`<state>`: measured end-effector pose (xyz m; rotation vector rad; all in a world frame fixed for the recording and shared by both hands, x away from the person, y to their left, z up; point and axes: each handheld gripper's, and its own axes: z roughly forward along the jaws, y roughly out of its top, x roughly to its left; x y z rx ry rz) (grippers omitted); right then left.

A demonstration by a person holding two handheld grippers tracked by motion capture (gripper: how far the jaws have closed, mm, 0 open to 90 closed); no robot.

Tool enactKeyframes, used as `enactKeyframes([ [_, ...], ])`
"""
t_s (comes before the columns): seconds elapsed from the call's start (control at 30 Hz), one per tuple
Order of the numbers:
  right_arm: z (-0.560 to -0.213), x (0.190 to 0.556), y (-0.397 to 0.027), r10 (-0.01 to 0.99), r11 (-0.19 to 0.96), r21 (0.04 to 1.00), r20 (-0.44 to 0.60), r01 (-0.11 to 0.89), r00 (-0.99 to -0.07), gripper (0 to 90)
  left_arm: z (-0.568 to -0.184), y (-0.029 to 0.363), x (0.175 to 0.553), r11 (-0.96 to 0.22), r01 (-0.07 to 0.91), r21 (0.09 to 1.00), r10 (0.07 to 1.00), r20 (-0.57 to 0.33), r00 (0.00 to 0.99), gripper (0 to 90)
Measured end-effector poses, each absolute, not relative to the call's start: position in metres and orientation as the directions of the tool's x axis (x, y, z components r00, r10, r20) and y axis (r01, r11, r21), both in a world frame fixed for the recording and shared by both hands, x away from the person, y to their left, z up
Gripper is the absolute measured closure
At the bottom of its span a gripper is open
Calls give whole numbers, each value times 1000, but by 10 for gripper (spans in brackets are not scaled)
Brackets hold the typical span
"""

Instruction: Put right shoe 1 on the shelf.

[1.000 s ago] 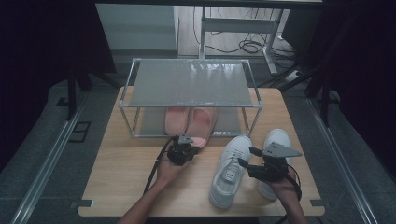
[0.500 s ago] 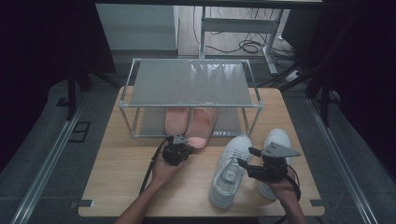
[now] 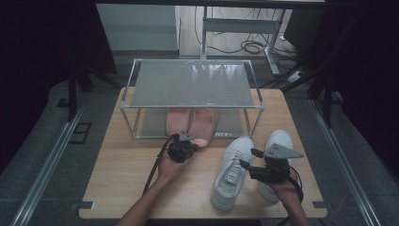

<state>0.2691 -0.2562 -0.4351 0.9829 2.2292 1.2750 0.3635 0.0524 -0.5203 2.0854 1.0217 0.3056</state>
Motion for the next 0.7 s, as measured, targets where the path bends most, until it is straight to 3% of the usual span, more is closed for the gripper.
enactKeyframes([
  [0.7, -434, 269, -258, 736, 339, 861, 7, 378, -677, 382, -522, 49, 382, -360, 585, 727, 783, -105, 612, 900],
])
